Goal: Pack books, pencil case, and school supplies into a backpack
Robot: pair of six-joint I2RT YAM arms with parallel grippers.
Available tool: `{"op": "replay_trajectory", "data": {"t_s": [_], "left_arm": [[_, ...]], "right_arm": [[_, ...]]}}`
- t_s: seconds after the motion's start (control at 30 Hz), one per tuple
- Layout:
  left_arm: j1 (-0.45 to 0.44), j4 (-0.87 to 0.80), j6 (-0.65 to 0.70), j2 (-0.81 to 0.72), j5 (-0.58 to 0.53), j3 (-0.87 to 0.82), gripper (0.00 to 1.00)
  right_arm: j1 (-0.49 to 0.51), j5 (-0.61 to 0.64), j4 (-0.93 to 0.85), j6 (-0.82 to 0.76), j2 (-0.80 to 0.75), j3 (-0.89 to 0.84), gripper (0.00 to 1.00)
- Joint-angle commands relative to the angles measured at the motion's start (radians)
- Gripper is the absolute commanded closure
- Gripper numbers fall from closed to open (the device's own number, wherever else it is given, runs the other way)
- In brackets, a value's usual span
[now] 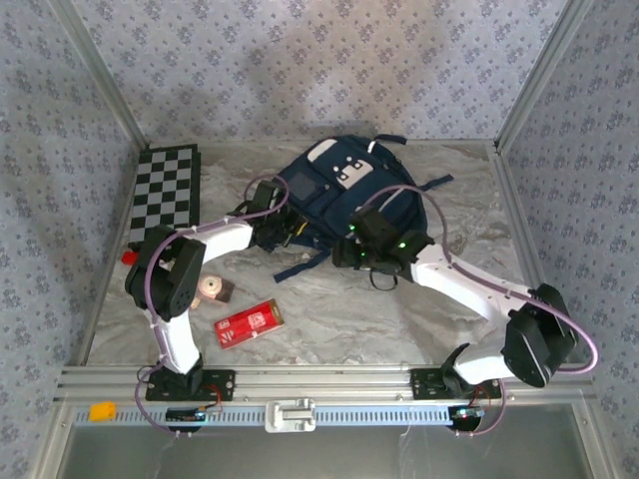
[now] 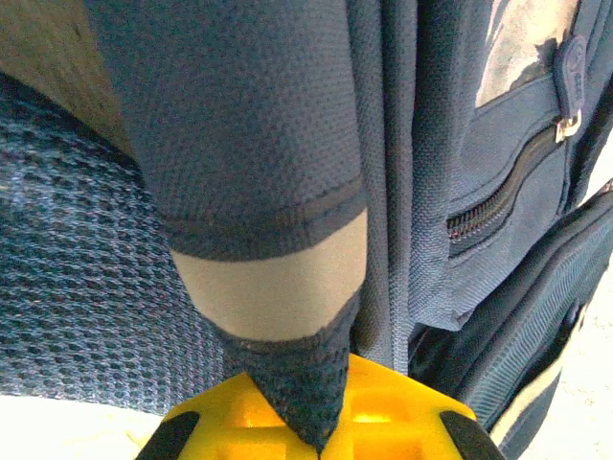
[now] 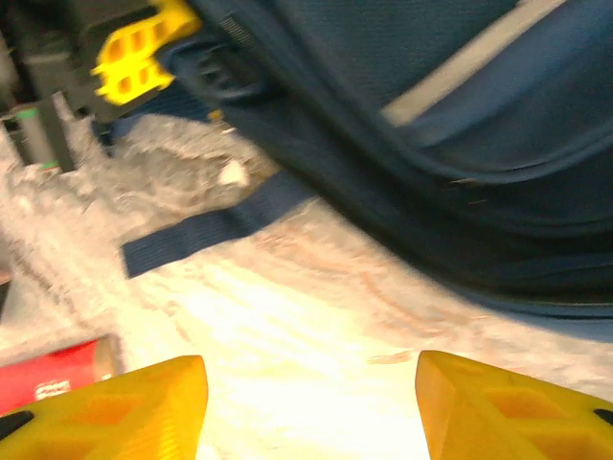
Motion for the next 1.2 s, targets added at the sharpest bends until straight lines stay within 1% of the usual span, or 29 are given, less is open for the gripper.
{"op": "replay_trajectory", "data": {"t_s": [0.0, 0.1, 0.2, 0.3, 0.4, 0.47, 0.53, 0.6, 0.67, 0.73, 0.83, 0.9, 0.97, 1.07, 1.17], "left_arm": [[-0.030, 0.041, -0.064, -0.065, 0.042, 0.009, 1.00], [-0.042, 0.058, -0.090, -0.082, 0.038, -0.017, 1.00], [-0.048, 0.074, -0.097, -0.105, 0.042, -0.041, 1.00], [-0.061, 0.074, -0.104, -0.126, 0.043, -0.060, 1.00], [-0.093, 0.086, -0.127, -0.135, 0.041, -0.079, 1.00], [-0.109, 0.119, -0.151, -0.124, 0.057, -0.084, 1.00], [-0.118, 0.139, -0.165, -0.112, 0.070, -0.078, 1.00], [-0.132, 0.145, -0.176, -0.105, 0.076, -0.072, 1.00], [-0.145, 0.153, -0.187, -0.103, 0.070, -0.071, 1.00], [-0.152, 0.163, -0.200, -0.099, 0.068, -0.068, 1.00], [-0.155, 0.164, -0.201, -0.096, 0.070, -0.058, 1.00], [-0.161, 0.158, -0.205, -0.096, 0.066, -0.054, 1.00], [-0.167, 0.159, -0.206, -0.098, 0.058, -0.052, 1.00], [-0.176, 0.158, -0.209, -0.102, 0.053, -0.052, 1.00], [-0.177, 0.158, -0.213, -0.109, 0.051, -0.054, 1.00]], "right_arm": [[0.045, 0.024, 0.043, 0.083, 0.084, 0.028, 0.40], [0.039, 0.015, 0.107, 0.090, 0.137, 0.014, 0.42], [0.010, 0.008, 0.151, 0.059, 0.171, -0.007, 0.46], [-0.042, 0.002, 0.170, -0.002, 0.193, -0.014, 0.47], [-0.110, 0.008, 0.196, -0.080, 0.186, -0.025, 0.47], [-0.156, -0.033, 0.216, -0.151, 0.178, -0.028, 0.46], [-0.178, -0.098, 0.205, -0.208, 0.153, -0.032, 0.46], [-0.167, -0.064, 0.158, -0.212, 0.111, -0.040, 0.44], [-0.146, -0.036, 0.117, -0.180, 0.075, -0.052, 0.43], [-0.116, 0.004, 0.066, -0.103, 0.056, -0.059, 0.43], [-0.058, 0.013, 0.058, -0.007, 0.040, -0.081, 0.43], [-0.017, 0.028, 0.066, 0.038, 0.055, -0.073, 0.44], [-0.001, 0.045, 0.064, 0.057, 0.088, -0.047, 0.46], [0.004, 0.050, 0.094, 0.076, 0.144, -0.006, 0.50], [0.001, 0.089, 0.115, 0.099, 0.197, 0.024, 0.52]]}}
